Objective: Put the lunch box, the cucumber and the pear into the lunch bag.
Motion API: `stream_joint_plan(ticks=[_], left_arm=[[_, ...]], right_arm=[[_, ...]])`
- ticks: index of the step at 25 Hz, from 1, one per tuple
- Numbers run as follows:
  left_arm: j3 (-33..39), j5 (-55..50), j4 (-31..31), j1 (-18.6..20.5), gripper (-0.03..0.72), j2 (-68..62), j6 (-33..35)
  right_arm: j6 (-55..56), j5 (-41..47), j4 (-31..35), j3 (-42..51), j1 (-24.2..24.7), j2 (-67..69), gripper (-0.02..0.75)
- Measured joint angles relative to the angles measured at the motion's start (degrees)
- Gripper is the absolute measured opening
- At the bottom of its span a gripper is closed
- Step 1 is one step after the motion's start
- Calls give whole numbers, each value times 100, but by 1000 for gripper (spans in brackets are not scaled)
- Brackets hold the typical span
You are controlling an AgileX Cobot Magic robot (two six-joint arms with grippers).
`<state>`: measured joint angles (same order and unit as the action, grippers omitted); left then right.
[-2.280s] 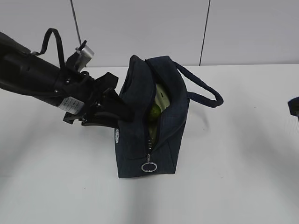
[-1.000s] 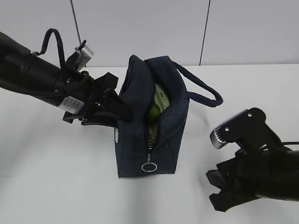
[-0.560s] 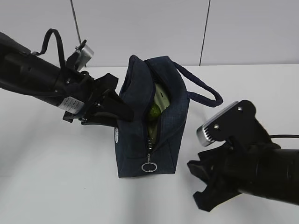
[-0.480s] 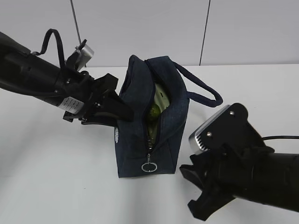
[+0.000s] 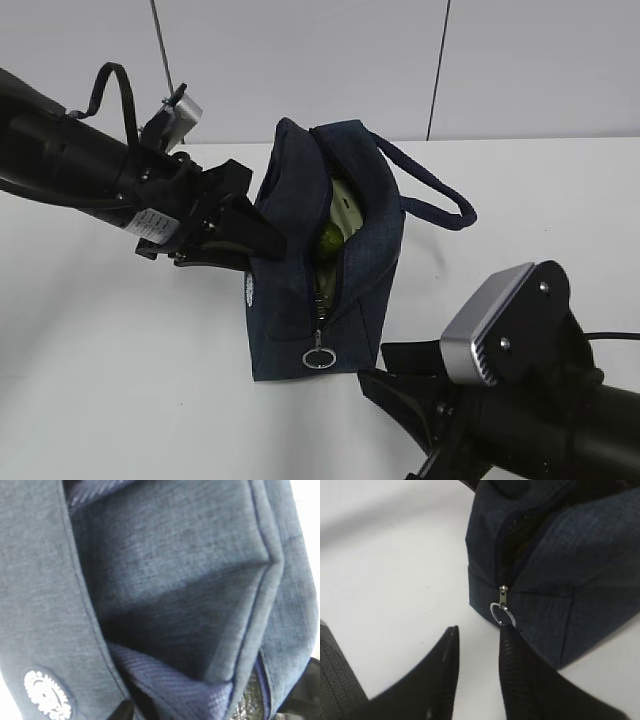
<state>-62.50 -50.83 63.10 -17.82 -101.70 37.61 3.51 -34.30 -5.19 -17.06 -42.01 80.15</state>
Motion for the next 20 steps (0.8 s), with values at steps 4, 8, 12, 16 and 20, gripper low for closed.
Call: stream_joint_plan(ticks=[4,8,12,16,20], left_arm=[[0,0,0,0,238,0,27],[0,0,0,0,238,0,113],[0,0,0,0,238,0,124],[0,0,0,0,238,0,126],[0,0,0,0,238,0,130]], right_arm=[[132,-474,-285,11,-12,572,218],[179,-1273,-355,11,-12,1362,218],[181,-1856,-249,11,-12,1964,218],[191,-1968,-186,-54,-12,2144,218],[-128,-1856,302,-193,-12,2167,218]])
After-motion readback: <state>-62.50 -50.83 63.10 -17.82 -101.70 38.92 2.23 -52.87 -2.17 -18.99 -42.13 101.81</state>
